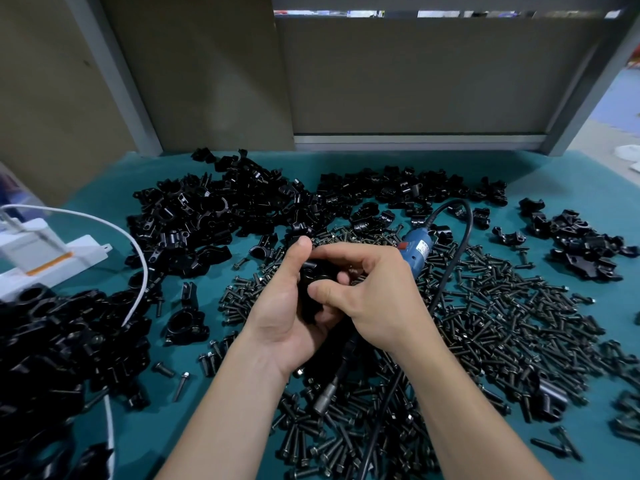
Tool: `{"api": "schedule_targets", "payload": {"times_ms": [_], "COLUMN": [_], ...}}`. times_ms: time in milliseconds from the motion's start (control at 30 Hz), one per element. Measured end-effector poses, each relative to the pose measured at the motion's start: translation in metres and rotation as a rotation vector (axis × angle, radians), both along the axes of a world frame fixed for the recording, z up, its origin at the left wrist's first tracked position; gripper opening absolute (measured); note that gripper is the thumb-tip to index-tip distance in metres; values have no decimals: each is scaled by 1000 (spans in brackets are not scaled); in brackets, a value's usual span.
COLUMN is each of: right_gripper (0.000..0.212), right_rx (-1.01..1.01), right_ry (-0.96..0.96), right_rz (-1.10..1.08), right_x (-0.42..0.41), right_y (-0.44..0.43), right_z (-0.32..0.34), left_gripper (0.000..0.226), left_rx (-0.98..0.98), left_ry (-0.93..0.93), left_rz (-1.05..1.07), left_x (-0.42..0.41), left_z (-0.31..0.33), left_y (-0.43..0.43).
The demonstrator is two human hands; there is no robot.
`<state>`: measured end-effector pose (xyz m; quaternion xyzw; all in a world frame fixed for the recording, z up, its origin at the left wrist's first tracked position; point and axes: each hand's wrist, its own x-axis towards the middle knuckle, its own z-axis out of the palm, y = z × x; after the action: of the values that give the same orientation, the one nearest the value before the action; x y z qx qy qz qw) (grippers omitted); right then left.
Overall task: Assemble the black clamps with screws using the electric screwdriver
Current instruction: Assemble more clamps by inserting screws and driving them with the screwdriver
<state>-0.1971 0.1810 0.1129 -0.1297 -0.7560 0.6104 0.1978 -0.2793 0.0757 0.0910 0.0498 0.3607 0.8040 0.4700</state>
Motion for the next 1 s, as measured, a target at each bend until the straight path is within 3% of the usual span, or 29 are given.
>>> {"api": "schedule_targets", "payload": {"times_ms": [233, 433, 633, 1000], "right_gripper": [42, 42, 45, 40], "right_rx": [-70, -92, 83, 175], "right_ry": [-8, 17, -7, 0], "right_rz": [27, 26, -29, -78], "right_x": [-2, -3, -3, 0], "right_y": [1, -4, -2, 0], "right_z": [-4, -3, -4, -2], "left_gripper": [38, 41, 44, 41], "left_rx": [-57, -44, -59, -42], "left_ry": [67, 7, -9, 121], "left_rz": [-48, -88, 0, -38], "left_x": [-2, -5, -9, -11], "left_z": [1, 3, 5, 1], "left_y": [-2, -3, 0, -7]}}
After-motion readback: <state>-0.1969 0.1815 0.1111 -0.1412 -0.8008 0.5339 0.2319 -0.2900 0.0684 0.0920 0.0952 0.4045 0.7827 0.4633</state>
